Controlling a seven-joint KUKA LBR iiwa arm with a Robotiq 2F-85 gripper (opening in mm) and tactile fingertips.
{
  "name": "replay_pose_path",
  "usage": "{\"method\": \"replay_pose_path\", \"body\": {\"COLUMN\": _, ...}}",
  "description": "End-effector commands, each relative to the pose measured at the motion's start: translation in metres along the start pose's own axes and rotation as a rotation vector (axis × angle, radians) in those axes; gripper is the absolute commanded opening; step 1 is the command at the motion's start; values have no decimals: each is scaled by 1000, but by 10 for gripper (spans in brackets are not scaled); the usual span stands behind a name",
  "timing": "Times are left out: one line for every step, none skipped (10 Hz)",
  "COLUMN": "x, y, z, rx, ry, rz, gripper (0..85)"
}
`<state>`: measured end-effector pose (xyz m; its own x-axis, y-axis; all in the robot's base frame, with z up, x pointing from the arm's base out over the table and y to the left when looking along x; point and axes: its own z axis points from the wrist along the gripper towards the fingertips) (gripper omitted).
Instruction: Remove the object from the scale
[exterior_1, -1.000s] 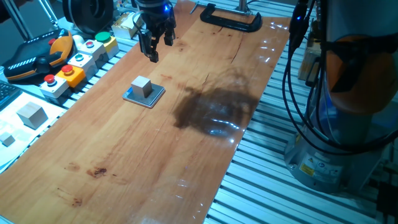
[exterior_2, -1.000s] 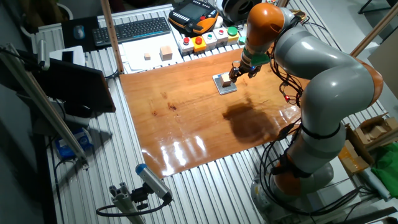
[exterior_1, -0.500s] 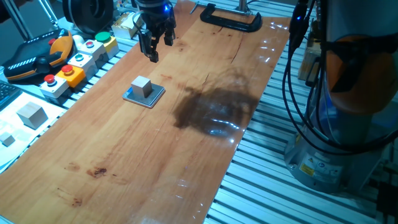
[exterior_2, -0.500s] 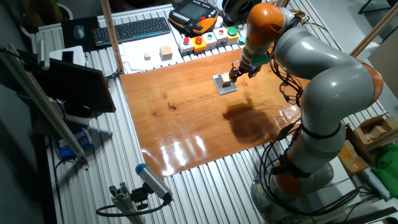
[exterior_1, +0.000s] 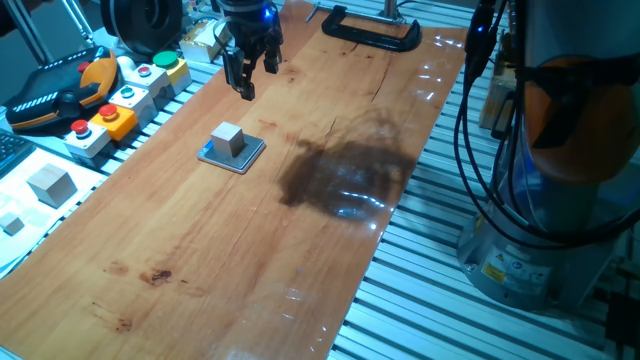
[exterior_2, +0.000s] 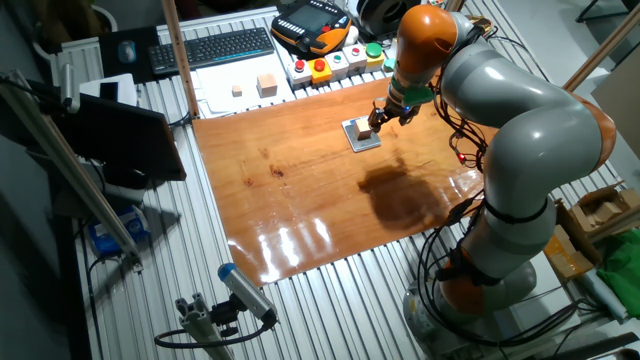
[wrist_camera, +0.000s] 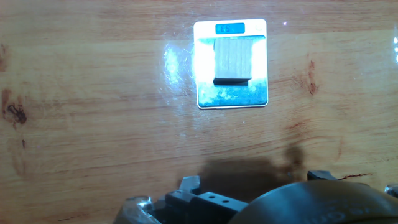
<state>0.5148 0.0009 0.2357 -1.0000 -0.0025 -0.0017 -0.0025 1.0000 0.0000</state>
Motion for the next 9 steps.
{"method": "replay_pose_path", "body": {"x": 0, "y": 0, "z": 0, "rx": 23, "ry": -1, "rz": 54, "gripper": 7}}
{"method": "replay_pose_path", "body": {"x": 0, "y": 0, "z": -1, "rx": 24, "ry": -1, "rz": 56, "gripper": 7}}
{"method": "replay_pose_path", "body": {"x": 0, "y": 0, "z": -1, "rx": 23, "ry": 1, "rz": 56, "gripper": 7}}
{"method": "replay_pose_path", "body": {"x": 0, "y": 0, "z": -2, "rx": 23, "ry": 1, "rz": 57, "gripper": 7}}
{"method": "replay_pose_path", "body": {"x": 0, "y": 0, "z": -2, "rx": 25, "ry": 1, "rz": 57, "gripper": 7}}
{"method": "replay_pose_path", "body": {"x": 0, "y": 0, "z": -2, "rx": 23, "ry": 1, "rz": 59, "gripper": 7}}
{"method": "replay_pose_path", "body": {"x": 0, "y": 1, "z": -1, "rx": 20, "ry": 1, "rz": 60, "gripper": 7}}
{"method": "replay_pose_path", "body": {"x": 0, "y": 1, "z": -1, "rx": 21, "ry": -4, "rz": 60, "gripper": 7}}
{"method": "replay_pose_path", "body": {"x": -1, "y": 0, "z": 0, "rx": 21, "ry": -5, "rz": 60, "gripper": 7}}
